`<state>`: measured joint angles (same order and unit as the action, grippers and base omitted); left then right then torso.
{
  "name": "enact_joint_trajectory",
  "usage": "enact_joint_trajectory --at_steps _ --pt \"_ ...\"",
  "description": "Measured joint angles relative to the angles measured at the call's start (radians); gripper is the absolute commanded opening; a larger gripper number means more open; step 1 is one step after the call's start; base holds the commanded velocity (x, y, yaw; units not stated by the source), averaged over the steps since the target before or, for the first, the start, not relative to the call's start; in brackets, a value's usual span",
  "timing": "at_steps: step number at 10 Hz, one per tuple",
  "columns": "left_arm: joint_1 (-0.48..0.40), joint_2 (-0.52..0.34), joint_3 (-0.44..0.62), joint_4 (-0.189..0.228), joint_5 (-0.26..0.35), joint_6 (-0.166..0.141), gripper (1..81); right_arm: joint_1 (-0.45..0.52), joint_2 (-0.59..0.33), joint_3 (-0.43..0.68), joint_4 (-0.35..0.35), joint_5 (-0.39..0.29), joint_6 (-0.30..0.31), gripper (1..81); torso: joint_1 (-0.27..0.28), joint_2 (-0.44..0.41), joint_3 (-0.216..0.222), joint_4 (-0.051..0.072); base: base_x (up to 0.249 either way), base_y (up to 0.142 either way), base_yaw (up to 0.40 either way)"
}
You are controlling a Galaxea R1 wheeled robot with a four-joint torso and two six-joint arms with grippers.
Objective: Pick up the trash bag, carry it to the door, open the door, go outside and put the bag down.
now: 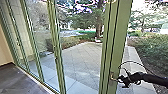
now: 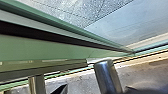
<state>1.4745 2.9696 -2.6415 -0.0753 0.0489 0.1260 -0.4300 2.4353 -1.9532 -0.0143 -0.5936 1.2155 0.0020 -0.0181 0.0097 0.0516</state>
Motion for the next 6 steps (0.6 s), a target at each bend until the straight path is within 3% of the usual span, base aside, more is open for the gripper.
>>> enact_joint_trajectory --at_steps 6 --pt "0.000 0.001 0.000 0.000 0.000 0.000 1.0 -0.043 0.047 -0.070 -0.001 0.064 0.017 81.1 0.000 0.000 0.000 0.000 0.000 0.000 0.000"
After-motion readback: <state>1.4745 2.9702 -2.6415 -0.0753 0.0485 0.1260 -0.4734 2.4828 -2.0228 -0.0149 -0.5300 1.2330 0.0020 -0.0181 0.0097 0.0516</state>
